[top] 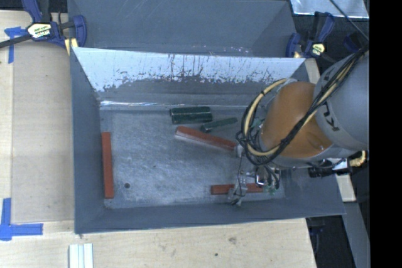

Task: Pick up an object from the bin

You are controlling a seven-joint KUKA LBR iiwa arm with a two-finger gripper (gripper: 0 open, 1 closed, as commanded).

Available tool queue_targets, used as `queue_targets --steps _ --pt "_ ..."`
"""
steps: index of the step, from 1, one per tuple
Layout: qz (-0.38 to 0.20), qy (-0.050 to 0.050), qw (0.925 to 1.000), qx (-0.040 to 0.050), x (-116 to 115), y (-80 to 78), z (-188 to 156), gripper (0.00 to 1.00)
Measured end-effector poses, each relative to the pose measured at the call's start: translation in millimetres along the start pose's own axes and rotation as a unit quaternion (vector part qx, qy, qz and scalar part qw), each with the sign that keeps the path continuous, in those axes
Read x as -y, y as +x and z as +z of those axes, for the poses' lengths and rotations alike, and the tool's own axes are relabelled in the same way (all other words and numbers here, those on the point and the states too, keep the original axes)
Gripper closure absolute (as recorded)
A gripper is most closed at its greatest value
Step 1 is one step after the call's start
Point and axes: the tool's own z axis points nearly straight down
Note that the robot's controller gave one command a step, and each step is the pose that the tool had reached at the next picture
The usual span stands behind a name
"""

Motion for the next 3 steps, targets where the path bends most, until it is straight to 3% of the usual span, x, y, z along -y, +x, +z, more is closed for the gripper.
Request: queue_targets --steps 1,2,3 --pt "-0.002 -0.001 1.0000 0.0002 -1.5 -0.1 -0.3 1.00" --pt "-0.003 0.000 1.0000 -0.0017 -0.8 1.1 1.3 0.00" --pt "-0.002 0.000 1.0000 -0.0009 -1.1 0.5 0.7 1.00"
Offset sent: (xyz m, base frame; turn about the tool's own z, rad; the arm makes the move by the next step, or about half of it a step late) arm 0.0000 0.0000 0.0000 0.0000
